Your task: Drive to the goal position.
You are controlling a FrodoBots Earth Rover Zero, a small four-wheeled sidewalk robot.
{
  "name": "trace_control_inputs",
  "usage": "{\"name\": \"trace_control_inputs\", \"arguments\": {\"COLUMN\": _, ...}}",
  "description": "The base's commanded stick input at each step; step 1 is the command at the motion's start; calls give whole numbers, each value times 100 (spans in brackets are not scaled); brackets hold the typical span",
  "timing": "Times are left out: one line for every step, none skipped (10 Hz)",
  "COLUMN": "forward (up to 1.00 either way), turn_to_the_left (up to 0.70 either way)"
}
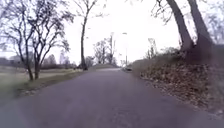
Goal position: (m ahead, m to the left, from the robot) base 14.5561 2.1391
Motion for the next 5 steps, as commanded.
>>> {"name": "trace_control_inputs", "arguments": {"forward": 100, "turn_to_the_left": 0}}
{"name": "trace_control_inputs", "arguments": {"forward": 100, "turn_to_the_left": 0}}
{"name": "trace_control_inputs", "arguments": {"forward": 100, "turn_to_the_left": 0}}
{"name": "trace_control_inputs", "arguments": {"forward": 100, "turn_to_the_left": 0}}
{"name": "trace_control_inputs", "arguments": {"forward": 100, "turn_to_the_left": 0}}
